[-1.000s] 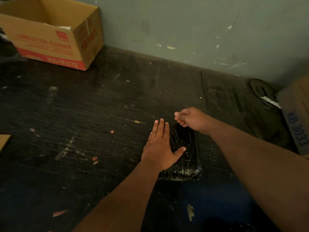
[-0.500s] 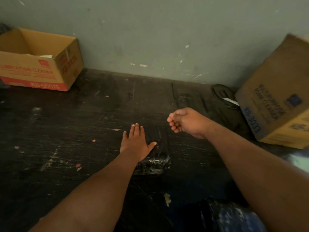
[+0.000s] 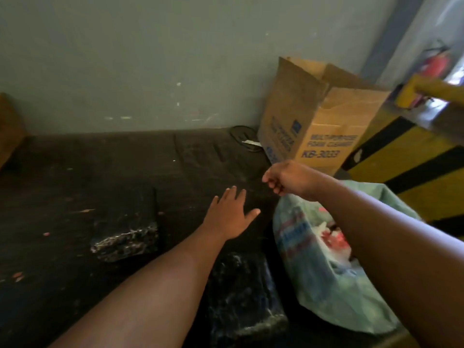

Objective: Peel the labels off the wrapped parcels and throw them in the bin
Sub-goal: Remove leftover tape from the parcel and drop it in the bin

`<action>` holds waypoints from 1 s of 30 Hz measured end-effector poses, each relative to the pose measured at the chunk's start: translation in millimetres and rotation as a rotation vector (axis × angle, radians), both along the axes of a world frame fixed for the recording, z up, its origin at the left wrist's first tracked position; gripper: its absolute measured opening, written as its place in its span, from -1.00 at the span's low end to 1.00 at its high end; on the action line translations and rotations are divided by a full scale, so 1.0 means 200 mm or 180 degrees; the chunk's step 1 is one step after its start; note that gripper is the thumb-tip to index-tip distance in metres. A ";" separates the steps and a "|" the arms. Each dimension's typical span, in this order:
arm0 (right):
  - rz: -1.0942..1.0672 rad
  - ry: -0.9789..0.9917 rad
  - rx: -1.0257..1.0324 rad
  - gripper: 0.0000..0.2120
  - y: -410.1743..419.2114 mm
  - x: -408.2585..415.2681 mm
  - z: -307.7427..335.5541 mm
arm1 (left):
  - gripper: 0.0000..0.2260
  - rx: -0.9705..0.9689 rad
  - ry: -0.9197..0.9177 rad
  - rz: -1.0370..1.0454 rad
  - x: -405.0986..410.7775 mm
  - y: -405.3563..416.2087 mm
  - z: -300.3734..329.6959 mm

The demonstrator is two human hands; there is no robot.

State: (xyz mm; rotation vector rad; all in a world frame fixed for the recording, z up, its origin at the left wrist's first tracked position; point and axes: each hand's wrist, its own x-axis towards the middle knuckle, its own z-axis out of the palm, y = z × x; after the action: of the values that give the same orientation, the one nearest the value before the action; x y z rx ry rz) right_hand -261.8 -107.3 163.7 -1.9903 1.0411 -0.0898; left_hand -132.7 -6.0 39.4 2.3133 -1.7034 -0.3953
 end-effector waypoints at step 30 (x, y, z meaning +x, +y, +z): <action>0.0459 0.1790 -0.2070 -0.71 -0.37 -1.20 0.10 | -0.19 0.0398 -0.0102 -0.0140 -1.07 -0.35 -0.16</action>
State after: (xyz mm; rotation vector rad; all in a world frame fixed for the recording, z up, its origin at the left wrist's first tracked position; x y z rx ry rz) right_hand -501.8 -181.0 183.7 -2.7728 1.3240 0.2574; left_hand -346.9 -75.1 7.4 2.3842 -1.7955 -0.4888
